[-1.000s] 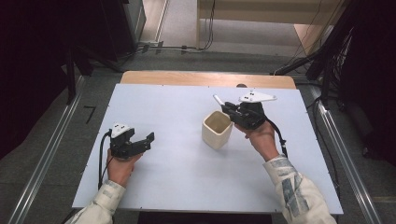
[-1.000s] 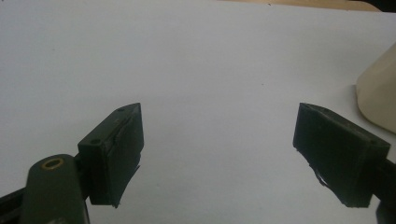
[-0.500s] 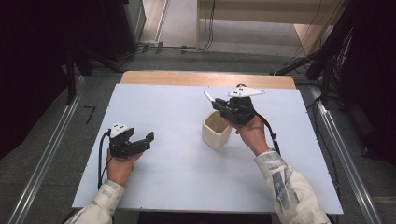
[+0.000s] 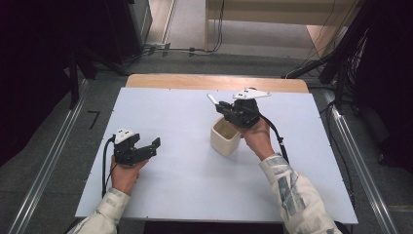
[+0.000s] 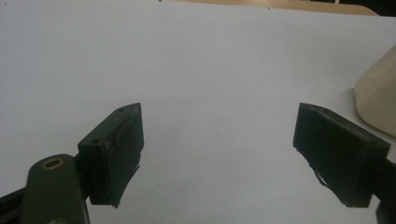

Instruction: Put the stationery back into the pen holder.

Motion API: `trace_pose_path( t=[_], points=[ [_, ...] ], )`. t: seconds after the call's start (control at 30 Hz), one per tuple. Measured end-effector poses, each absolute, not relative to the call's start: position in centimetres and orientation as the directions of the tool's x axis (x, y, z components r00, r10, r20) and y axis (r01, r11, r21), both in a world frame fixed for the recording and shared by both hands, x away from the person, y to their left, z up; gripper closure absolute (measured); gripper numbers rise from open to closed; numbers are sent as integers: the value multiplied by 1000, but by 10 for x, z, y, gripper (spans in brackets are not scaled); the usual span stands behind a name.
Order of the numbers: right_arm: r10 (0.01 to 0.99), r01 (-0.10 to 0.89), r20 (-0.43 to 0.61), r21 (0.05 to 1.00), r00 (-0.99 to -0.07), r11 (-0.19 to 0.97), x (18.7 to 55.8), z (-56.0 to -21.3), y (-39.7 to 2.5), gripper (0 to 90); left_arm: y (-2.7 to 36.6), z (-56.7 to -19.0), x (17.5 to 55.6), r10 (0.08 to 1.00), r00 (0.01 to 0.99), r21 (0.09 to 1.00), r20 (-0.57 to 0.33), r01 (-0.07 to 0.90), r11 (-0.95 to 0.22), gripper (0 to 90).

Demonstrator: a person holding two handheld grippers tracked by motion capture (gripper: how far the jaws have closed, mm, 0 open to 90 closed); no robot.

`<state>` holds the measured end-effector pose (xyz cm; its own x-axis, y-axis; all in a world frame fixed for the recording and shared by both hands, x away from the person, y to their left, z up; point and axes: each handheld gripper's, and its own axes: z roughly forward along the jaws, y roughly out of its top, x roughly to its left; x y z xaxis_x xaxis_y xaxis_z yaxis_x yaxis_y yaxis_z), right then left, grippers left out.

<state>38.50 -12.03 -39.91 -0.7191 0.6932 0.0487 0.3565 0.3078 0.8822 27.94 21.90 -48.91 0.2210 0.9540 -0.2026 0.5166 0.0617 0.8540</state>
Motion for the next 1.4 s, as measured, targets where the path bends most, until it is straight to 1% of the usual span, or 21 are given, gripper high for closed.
trace_pose_path(
  t=[0.73, 1.4],
  points=[
    [686, 371, 62, 874, -725, 313, 389, -407, -114, 754, 220, -489, 279, 954, 221, 854, -204, 516, 63, 170],
    [686, 400, 91, 864, -721, 306, 377, -422, -133, 748, 220, -489, 280, 954, 220, 853, -201, 518, 61, 170]
  ],
)
